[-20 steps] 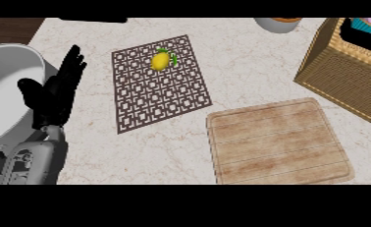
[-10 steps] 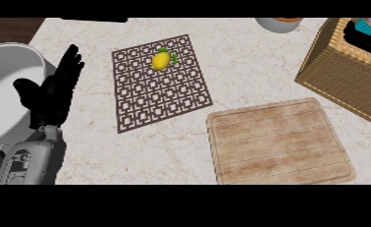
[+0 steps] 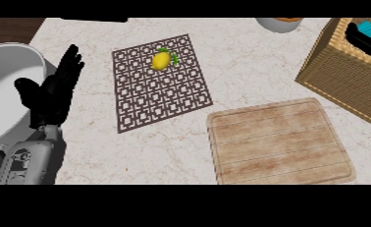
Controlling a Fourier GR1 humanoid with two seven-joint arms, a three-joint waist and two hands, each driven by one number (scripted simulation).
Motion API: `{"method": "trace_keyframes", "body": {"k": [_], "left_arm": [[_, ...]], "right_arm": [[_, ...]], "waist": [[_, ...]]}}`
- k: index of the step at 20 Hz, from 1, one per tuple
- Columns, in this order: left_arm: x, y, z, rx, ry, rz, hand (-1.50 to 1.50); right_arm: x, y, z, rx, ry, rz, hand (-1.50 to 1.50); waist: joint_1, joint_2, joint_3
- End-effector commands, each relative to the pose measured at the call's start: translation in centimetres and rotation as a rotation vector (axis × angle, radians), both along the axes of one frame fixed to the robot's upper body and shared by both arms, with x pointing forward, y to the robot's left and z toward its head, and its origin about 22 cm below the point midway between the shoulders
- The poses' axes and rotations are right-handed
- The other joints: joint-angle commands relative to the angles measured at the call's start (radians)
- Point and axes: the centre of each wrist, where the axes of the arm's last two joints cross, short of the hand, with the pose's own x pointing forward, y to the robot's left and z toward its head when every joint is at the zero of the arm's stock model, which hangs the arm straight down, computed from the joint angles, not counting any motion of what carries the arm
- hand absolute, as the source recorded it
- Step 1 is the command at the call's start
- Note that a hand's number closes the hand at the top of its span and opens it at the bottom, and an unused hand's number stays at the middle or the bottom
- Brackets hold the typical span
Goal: Pick the cupcake from the cutting board and place it in the basket
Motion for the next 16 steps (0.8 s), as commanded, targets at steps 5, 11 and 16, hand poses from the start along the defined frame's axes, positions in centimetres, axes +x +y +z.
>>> {"method": "trace_keyframes", "body": {"k": [5,11,16], "left_arm": [[1.0,-0.9,0.4,0.003,-0.006,0.018,0.00],[-0.3,2.0,-0.4,-0.002,0.017,0.026,0.00],[-1.2,0.5,-1.4,-0.002,0.032,0.023,0.00]], "right_arm": [[0.6,0.5,1.2,0.161,-0.200,0.016,-1.50],[0.5,-0.7,3.3,0.341,-0.411,-0.032,-1.50],[-1.0,-3.3,4.3,0.484,-0.534,-0.145,-1.50]], "waist": [[-0.006,0.010,0.009],[-0.014,0.000,0.008],[-0.030,-0.007,0.007]]}}
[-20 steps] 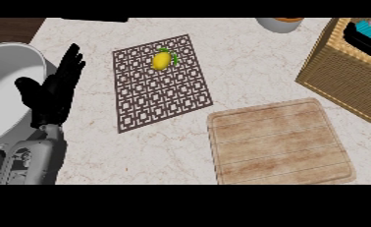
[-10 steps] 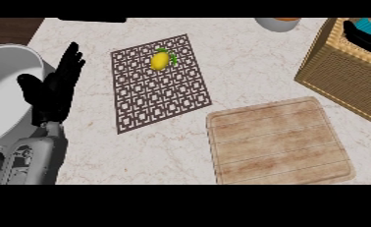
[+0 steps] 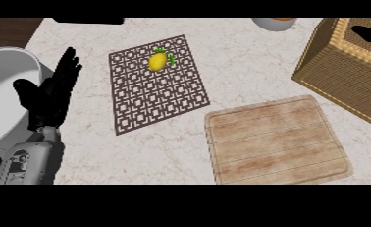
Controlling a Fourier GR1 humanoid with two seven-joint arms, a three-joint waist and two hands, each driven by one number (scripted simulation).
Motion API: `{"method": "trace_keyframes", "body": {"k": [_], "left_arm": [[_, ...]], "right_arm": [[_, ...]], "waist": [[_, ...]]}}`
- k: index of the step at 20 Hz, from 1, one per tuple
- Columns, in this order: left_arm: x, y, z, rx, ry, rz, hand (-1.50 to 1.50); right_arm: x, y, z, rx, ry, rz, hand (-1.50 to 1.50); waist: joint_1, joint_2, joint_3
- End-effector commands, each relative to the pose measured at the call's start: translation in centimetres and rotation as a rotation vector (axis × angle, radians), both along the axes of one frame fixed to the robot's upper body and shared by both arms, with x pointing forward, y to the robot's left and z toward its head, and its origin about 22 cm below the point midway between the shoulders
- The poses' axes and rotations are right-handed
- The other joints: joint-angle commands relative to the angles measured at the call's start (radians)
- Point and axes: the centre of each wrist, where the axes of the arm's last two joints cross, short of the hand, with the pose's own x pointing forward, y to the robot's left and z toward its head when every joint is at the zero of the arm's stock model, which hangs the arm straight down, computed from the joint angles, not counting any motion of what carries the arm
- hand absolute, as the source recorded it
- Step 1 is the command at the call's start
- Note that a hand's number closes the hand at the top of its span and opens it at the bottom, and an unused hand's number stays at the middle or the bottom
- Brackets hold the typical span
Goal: Pick the cupcake from the cutting board and place it in the basket
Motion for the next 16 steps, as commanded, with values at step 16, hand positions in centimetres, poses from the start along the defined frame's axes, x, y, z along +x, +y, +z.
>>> {"method": "trace_keyframes", "body": {"k": [16], "left_arm": [[-0.3,0.5,0.0,-0.005,0.012,0.040,0.00]], "right_arm": [[-10.5,-11.5,-0.9,0.334,-0.196,-0.044,-1.50]], "waist": [[-0.023,-0.007,0.000]]}}
